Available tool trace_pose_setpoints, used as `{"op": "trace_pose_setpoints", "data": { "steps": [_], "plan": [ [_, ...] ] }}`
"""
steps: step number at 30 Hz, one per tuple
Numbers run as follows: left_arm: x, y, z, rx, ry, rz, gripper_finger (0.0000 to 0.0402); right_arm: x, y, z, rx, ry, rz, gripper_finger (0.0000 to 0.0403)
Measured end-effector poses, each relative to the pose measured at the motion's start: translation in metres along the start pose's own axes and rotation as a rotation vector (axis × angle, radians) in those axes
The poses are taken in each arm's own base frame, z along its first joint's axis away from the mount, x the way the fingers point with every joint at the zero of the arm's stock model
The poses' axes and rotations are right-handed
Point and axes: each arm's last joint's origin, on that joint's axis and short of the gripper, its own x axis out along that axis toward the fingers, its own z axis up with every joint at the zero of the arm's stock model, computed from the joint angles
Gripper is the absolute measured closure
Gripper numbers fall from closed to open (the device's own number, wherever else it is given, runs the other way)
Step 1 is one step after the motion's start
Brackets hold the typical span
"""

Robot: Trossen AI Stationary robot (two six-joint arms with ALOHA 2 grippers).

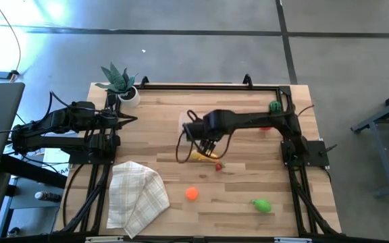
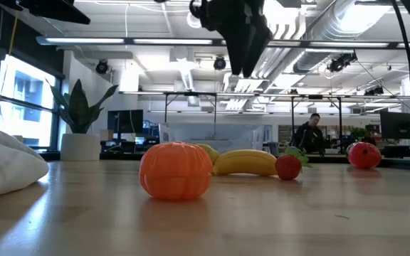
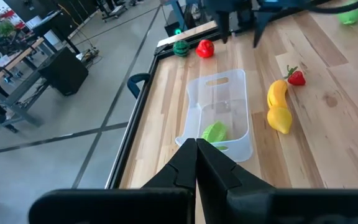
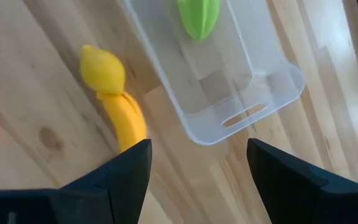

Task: Pick and placing Produce into tupperware
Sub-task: Put the banana into the transparent bin

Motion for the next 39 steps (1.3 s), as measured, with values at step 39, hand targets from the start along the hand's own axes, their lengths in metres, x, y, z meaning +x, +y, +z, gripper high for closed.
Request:
{"op": "trace_pose_setpoints", "data": {
  "steps": [39],
  "plan": [
    [0.000, 0.000, 0.000, 0.000, -0.001, 0.000, 0.0401, 0.092, 0.011, -0.099, 0.060, -0.162, 0.353, 0.0147]
  ]
}}
